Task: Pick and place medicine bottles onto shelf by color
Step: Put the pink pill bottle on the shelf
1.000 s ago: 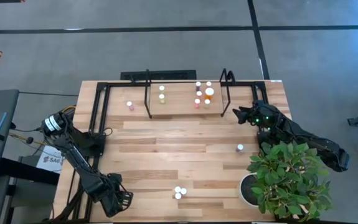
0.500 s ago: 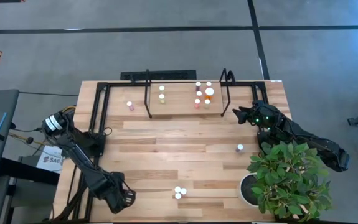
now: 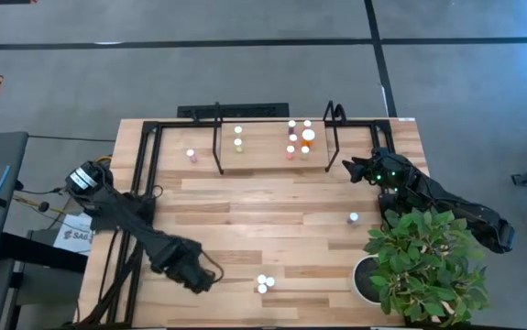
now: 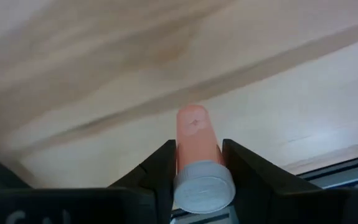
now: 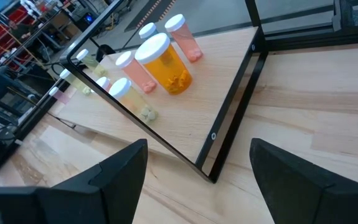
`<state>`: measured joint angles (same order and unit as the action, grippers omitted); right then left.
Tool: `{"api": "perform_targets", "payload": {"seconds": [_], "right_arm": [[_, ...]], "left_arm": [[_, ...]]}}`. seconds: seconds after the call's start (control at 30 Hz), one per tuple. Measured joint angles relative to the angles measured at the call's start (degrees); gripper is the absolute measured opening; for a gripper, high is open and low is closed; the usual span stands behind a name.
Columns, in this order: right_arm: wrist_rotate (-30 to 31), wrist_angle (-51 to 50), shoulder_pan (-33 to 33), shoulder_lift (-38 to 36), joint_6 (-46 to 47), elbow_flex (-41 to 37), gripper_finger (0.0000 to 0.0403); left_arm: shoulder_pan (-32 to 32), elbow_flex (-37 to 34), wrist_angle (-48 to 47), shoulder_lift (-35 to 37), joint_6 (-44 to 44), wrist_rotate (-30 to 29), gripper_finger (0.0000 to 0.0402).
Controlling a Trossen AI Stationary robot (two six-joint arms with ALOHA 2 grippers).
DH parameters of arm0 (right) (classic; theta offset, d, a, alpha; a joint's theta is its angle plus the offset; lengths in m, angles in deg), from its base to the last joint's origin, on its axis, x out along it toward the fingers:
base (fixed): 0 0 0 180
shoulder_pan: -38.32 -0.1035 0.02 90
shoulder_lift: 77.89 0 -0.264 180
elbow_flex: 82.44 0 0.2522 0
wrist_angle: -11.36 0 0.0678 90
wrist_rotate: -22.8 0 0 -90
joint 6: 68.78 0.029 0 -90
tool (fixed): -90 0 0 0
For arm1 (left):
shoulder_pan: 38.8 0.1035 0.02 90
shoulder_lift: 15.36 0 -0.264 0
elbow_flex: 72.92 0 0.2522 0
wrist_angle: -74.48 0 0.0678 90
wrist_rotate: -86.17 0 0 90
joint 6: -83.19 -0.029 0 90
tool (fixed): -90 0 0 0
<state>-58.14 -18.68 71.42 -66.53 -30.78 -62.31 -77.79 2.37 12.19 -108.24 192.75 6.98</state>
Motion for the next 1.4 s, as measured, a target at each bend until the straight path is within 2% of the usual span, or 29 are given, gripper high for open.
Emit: {"api": "perform_targets", "payload": {"seconds": [0.3,0.67,0.73,0.83,0.97,1.13,1.4], "right_arm": [[0.0,0.0,0.0,0.0,0.0,0.0,0.0305],[0.0,0.0,0.0,0.0,0.0,0.0,0.0305],[0.0,0.0,0.0,0.0,0.0,0.0,0.0305],[0.0,0.0,0.0,0.0,0.0,0.0,0.0305],[0.0,0.0,0.0,0.0,0.0,0.0,0.0305],[0.0,-0.1,0.0,-0.1,0.0,0.0,0.0305],[0.0,0.0,0.0,-0.1,0.0,0.0,0.0305]], "left_arm": [[11.1,2.6,-1.1,0.0,-13.6,-0.8,0.0113],[24.3,7.4,-2.6,-0.1,-24.4,-4.2,0.0113],[26.4,9.3,-3.8,-1.8,-25.7,-4.8,0.0113],[28.9,14.4,-7.6,-6.9,-28.3,-4.5,0.0108],[31.8,25.0,-14.5,-15.2,-35.7,-2.6,0.0104],[35.4,37.2,-20.6,-21.1,-44.9,-5.0,0.0103],[40.8,45.8,-24.0,-27.3,-59.3,-4.7,0.0103]]}}
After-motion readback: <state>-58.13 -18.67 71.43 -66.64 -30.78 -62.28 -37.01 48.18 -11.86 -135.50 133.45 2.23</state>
